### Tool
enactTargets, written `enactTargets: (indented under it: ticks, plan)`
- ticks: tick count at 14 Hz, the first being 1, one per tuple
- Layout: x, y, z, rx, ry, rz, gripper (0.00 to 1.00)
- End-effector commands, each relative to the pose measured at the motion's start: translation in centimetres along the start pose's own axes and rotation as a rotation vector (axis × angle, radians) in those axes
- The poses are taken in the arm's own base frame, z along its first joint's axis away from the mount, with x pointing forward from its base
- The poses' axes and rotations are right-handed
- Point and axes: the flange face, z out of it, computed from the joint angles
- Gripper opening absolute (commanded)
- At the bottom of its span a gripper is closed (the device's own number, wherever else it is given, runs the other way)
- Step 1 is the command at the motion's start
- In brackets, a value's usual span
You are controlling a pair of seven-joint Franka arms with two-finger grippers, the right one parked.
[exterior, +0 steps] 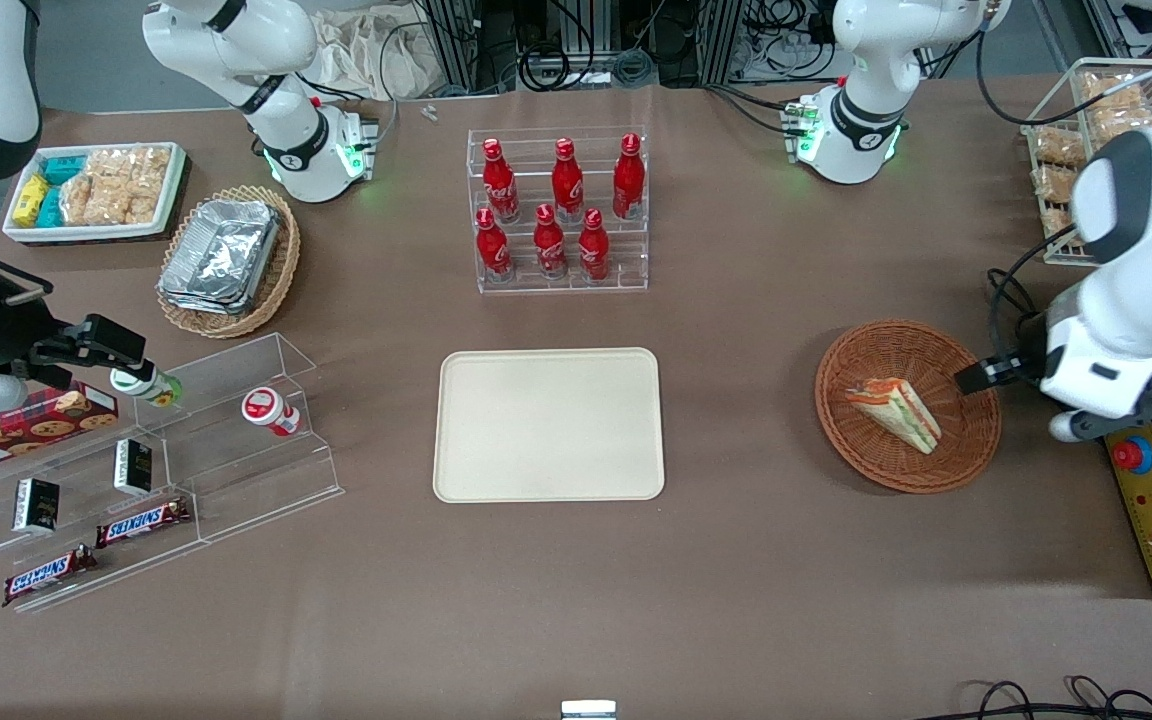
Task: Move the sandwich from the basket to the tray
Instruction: 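Lower the open left gripper around the wrapped sandwich in the basket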
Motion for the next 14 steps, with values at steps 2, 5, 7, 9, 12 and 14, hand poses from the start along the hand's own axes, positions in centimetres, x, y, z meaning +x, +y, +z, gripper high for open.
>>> enactTargets:
  ticks: [2, 5, 7, 9, 12, 14]
  plan:
    - [-1.5, 0.3, 3.8, -0.018, 0.006, -0.186, 1.0]
    - [-2.0, 0.3, 8.8, -0.015, -0.011, -0.307, 1.0]
    - [-2.2, 0.2, 11.7, -0.018, -0.02, -0.353, 1.0]
    - [-2.7, 0.1, 14.3, -0.022, -0.027, -0.394, 1.0]
    - [-3.0, -0.3, 17.4, -0.044, -0.017, -0.433, 1.0]
    - [-2.8, -0.3, 18.4, -0.042, -0.023, -0.436, 1.0]
